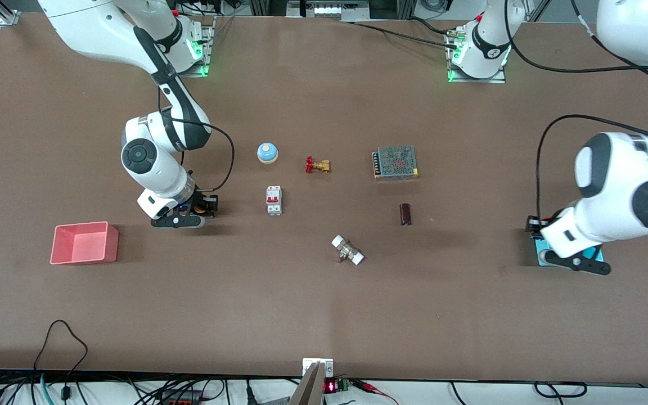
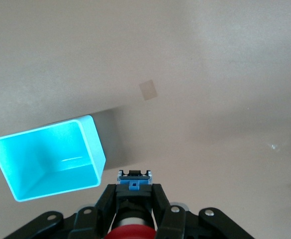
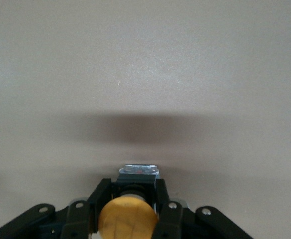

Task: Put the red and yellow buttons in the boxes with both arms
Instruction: 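Carry the yellow button to the pink box while the left gripper carries red to cyan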

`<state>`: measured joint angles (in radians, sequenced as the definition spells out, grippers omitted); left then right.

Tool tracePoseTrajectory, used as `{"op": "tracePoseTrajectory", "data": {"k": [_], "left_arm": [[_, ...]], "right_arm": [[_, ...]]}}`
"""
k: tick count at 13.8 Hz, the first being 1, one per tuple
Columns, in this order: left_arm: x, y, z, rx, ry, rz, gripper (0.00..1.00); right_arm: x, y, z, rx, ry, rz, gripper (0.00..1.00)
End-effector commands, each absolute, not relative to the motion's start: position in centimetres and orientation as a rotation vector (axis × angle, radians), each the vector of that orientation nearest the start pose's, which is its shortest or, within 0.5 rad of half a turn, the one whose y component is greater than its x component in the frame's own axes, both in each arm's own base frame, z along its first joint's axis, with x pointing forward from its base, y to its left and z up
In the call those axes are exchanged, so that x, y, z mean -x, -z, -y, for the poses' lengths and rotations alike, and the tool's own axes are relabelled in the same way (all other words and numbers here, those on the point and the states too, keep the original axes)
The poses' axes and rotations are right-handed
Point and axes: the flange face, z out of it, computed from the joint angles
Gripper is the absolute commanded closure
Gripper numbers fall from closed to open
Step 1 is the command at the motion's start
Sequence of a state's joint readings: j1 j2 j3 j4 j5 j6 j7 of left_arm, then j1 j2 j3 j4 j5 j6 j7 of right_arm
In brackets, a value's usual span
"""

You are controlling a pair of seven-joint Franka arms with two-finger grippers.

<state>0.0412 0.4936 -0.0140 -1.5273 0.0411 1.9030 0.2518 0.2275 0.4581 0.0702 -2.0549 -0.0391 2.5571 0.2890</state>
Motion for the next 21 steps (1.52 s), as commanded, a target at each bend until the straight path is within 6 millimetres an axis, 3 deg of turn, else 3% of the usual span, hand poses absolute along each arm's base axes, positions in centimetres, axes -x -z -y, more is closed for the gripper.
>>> {"op": "tracePoseTrajectory", "data": {"k": [1, 4, 9, 13, 15, 18, 21], "left_arm": [[-68.3, -36.7, -3.8, 3.138, -0.183, -0.453, 0.86], [-68.3, -36.7, -4.0, 3.126, -0.186, -0.434, 0.85], [-68.1, -33.9, -7.3, 3.119, -0.247, -0.315, 0.85], [-67.9, -33.0, -9.5, 3.088, -0.272, -0.218, 0.85], [-67.8, -32.7, -10.1, 3.058, -0.284, -0.224, 0.85], [-68.0, -31.5, -10.8, 3.059, -0.275, -0.208, 0.85], [-68.1, -31.1, -11.1, 3.057, -0.261, -0.204, 0.85]], "right_arm": [[-57.3, -21.4, -17.8, 3.117, 0.082, 0.055, 0.64], [-57.5, -21.8, -17.7, 3.116, 0.090, 0.067, 0.65], [-60.5, -29.7, -14.1, 3.128, 0.095, 0.250, 0.67], [-63.9, -35.7, -6.8, 3.108, 0.151, 0.484, 0.67], [-65.6, -37.5, -3.8, 3.113, 0.153, 0.512, 0.67], [-67.1, -38.0, 0.7, 3.109, 0.154, 0.602, 0.67], [-68.3, -35.4, 6.6, 3.113, 0.144, 0.626, 0.67]]}}
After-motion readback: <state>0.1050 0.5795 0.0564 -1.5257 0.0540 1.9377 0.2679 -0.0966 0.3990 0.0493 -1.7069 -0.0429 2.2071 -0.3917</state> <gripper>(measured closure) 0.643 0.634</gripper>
